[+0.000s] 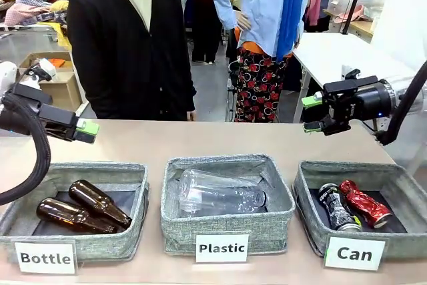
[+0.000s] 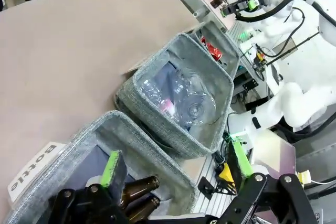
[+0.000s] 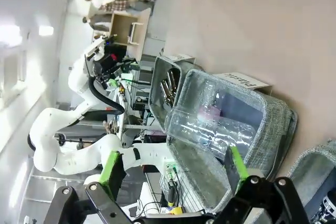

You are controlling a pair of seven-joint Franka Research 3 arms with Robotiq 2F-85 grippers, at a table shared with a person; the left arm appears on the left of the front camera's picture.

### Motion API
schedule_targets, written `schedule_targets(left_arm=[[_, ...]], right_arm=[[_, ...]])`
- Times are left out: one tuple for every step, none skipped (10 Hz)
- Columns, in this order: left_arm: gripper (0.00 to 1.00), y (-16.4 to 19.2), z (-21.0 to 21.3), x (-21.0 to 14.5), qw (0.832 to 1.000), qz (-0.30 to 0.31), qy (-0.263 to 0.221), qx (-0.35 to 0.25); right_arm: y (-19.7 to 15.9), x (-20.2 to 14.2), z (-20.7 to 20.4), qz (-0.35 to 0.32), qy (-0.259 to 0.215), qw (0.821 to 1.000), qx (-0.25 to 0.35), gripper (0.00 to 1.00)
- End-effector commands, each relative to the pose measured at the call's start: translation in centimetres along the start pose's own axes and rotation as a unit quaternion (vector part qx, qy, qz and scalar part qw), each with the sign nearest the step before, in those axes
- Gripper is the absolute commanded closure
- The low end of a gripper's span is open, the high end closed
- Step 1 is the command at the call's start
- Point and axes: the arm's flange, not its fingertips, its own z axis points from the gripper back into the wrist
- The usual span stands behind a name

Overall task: Sort the can waste into the basket.
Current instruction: Pick up the can waste from the table and place it in the right Fabric basket.

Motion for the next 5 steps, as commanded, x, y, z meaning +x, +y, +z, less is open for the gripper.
schedule_targets(left_arm=[[0.0,0.05,0.7,0.02,1.0,0.006,0.001,-0.001],[0.0,0.05,0.7,0.02,1.0,0.006,0.001,-0.001],[0.0,0.05,0.7,0.02,1.0,0.006,0.001,-0.001],[0.0,0.05,0.7,0.02,1.0,0.006,0.001,-0.001],[0.0,0.05,0.7,0.02,1.0,0.006,0.001,-0.001]], right_arm=[[0.03,-0.13,0.36,0.002,0.004,1.0,0.0,0.0],[0.03,-0.13,0.36,0.002,0.004,1.0,0.0,0.0],[0.03,-0.13,0.36,0.002,0.004,1.0,0.0,0.0],[0.03,-0.13,0.36,0.002,0.004,1.0,0.0,0.0],[0.03,-0.13,0.36,0.002,0.004,1.0,0.0,0.0]])
